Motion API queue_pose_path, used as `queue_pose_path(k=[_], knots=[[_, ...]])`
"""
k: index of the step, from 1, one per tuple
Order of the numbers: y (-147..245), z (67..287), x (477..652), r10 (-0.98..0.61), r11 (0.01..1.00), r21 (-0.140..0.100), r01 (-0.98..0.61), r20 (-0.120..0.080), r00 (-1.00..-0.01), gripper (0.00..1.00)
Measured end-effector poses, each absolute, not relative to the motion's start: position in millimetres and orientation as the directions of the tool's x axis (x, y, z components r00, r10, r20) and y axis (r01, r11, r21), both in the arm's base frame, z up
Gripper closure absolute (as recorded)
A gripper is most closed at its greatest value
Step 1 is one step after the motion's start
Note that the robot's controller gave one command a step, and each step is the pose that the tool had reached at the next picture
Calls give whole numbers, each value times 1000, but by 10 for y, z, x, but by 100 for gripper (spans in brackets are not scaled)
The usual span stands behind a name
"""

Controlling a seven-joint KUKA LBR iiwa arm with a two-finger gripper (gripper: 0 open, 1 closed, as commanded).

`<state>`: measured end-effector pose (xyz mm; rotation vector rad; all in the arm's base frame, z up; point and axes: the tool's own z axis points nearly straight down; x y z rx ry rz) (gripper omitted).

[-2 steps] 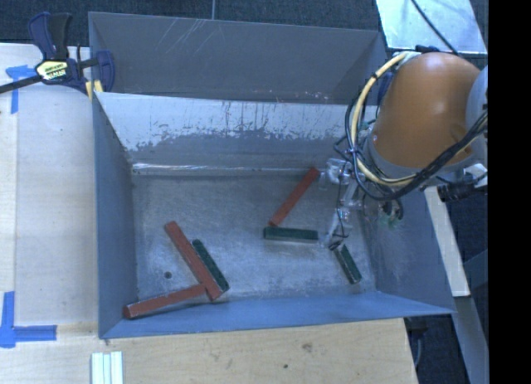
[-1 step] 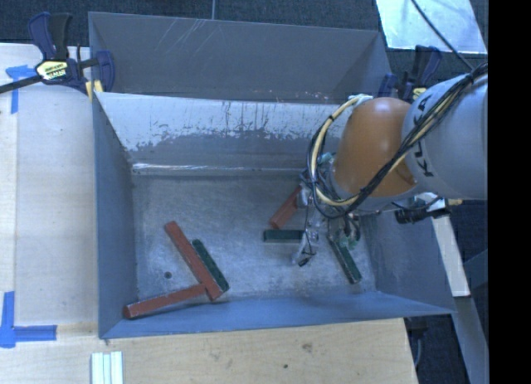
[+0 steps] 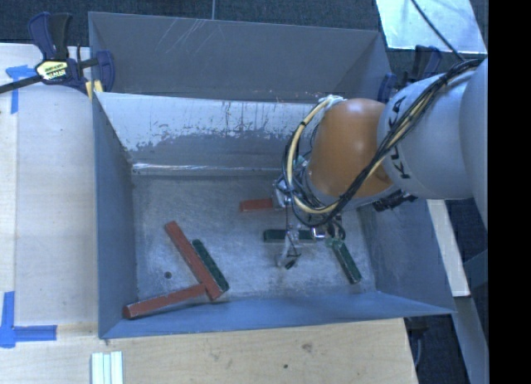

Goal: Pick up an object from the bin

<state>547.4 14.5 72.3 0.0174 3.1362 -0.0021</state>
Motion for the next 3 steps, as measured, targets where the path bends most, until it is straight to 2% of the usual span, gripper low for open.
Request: queue_pose_path(k=[1,2,3], knots=[[144,773,5531,15,1000,1,15,-26,-1000,100],[168,1810,5477,6,1000,0,6,-12,-1000,100],[293,2167,5572,-28,1000,0,-28,-9,-1000,100]])
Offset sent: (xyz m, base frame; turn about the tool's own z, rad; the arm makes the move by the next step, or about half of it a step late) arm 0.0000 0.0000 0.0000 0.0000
